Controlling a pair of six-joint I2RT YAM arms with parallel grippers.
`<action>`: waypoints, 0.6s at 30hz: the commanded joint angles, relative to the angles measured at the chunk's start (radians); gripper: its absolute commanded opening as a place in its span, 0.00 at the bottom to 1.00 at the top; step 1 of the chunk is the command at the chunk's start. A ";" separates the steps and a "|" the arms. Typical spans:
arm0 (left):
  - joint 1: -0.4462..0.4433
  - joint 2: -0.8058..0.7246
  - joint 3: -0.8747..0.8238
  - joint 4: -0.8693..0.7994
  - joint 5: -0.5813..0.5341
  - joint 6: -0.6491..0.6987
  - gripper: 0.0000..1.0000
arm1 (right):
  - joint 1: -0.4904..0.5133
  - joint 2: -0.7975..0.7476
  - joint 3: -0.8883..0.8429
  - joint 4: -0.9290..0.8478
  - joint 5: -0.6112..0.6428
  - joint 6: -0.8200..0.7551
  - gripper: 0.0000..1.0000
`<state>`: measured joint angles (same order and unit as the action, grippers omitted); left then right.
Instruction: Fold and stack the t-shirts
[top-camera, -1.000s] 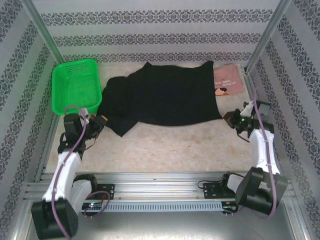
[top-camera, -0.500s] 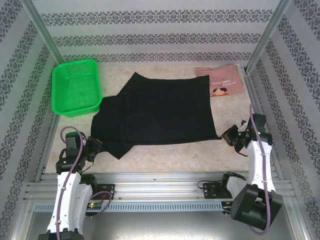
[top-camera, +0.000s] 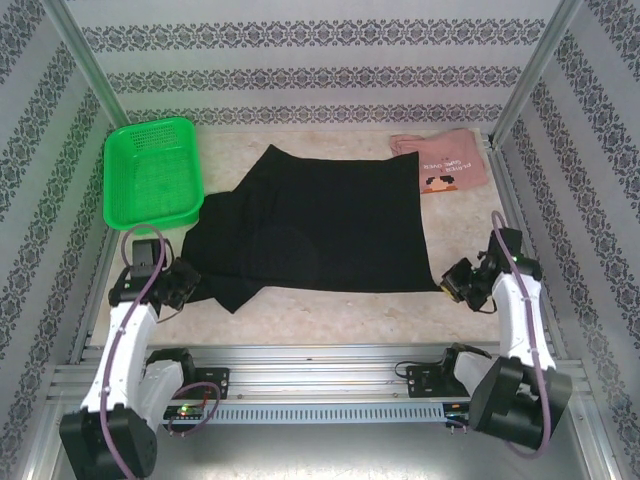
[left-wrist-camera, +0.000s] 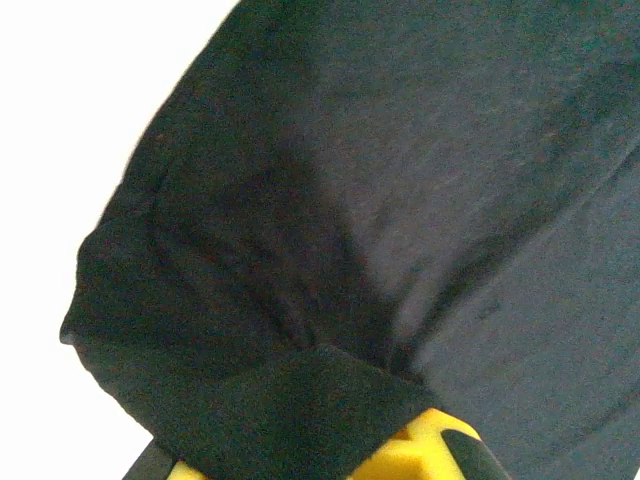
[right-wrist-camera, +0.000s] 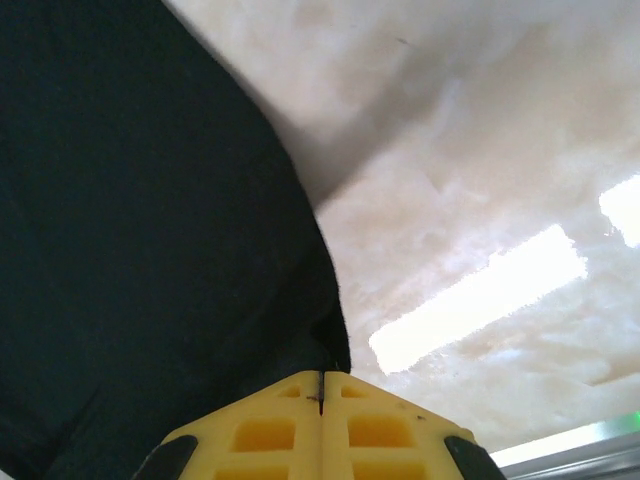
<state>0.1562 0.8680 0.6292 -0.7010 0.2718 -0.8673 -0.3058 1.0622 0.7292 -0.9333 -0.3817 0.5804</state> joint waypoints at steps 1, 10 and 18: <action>-0.012 0.082 0.099 0.107 -0.039 0.097 0.00 | 0.050 0.085 0.089 0.086 0.040 0.006 0.00; -0.075 0.390 0.317 0.149 -0.018 0.226 0.00 | 0.132 0.329 0.252 0.118 0.109 -0.048 0.00; -0.083 0.472 0.409 0.095 -0.024 0.316 0.00 | 0.144 0.443 0.317 0.134 0.115 -0.098 0.00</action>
<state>0.0841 1.3373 0.9981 -0.5858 0.2607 -0.6216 -0.1768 1.4780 1.0069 -0.8078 -0.2989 0.5194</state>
